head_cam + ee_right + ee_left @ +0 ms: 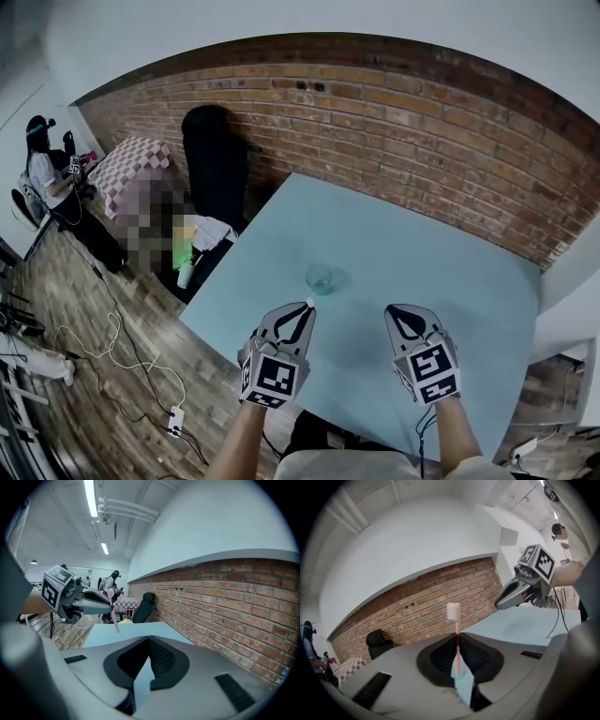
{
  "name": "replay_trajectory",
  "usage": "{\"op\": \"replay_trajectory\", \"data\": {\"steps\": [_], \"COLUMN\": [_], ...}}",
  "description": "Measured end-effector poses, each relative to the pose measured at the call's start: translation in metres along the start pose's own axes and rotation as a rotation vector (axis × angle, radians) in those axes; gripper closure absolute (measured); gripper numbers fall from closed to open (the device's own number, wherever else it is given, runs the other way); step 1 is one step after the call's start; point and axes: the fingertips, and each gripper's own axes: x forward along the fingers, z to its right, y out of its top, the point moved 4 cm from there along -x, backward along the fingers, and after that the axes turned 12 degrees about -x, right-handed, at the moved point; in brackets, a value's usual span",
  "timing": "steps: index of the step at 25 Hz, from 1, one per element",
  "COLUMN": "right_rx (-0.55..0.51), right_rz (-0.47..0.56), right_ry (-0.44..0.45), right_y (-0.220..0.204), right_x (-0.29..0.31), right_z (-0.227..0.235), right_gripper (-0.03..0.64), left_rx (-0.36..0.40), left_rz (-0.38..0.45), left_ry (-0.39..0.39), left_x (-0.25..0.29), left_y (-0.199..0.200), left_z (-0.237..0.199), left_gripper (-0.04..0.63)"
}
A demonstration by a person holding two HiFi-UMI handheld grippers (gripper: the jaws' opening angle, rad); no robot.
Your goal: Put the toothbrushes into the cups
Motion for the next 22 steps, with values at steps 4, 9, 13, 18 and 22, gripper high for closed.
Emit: {"op": "replay_trajectory", "data": {"steps": [4,9,13,18,22], "right_rx": [0.006,0.012,0.069,0.090,0.103], "right_rz": [-0.033,-0.049,-0.087,-0.134,-0.162], "right_ry": [-0.023,-0.037,-0.029,-0.027,-0.035], "right_y": [0.003,0.005,-0.003,-0.012,-0.017], "right_x": [0.018,0.034,0.049,0.069,0.081], "right_z": [0.005,0.013,0.015,0.019,0.025], "right_gripper": [0.611,0.611,0.611,0.611,0.611], "left_rx": [0.030,0.016,0.009,0.013,0.004], "left_rz": [-0.021,-0.050,-0.060,-0.092,-0.116], "left_ry": [-0.046,-0.092,-0.128,-0.170,-0.205], "left_x": [0.028,0.064,0.091,0.121,0.141], "left_y": [-0.012,-0.028,-0.038,-0.055,-0.068], "left_z": [-0.020,-0.044,-0.054,-0.060,-0.062], "left_gripper": [0.554,0.553,0.552,0.553,0.552]}}
